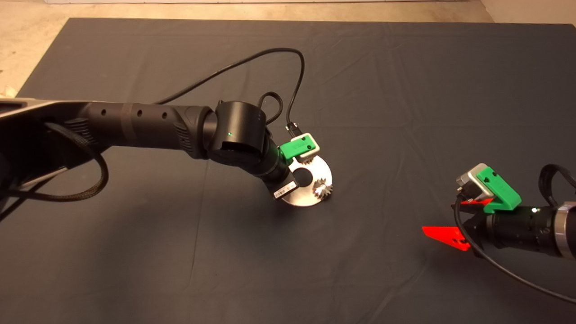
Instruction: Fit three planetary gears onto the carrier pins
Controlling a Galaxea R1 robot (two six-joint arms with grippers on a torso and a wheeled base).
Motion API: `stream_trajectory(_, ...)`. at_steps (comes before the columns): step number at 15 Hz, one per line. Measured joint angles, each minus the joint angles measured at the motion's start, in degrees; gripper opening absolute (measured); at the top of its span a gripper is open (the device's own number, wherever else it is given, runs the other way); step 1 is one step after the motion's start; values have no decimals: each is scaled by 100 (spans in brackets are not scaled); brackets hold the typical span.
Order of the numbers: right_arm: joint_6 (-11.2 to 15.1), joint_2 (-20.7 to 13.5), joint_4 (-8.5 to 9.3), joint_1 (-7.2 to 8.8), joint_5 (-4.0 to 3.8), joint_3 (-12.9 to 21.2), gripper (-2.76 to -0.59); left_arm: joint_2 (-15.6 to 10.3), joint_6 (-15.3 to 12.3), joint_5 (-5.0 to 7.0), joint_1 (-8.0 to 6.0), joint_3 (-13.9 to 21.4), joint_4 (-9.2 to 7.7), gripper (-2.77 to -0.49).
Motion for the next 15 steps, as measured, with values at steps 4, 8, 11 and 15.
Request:
stream_trajectory(4,0,10,0,2,4,2,-100,-80,2,-24,29,49,8,-240)
stream_trajectory(8,0,10,0,2,3,2,-100,-80,0,-17,29,49,8,-240)
stream_trajectory(11,0,10,0,14,4,2,-100,-80,0,-17,32,49,8,-240)
stream_trajectory(15,0,8,0,16,4,2,-100,-79,0,-17,29,49,8,-239)
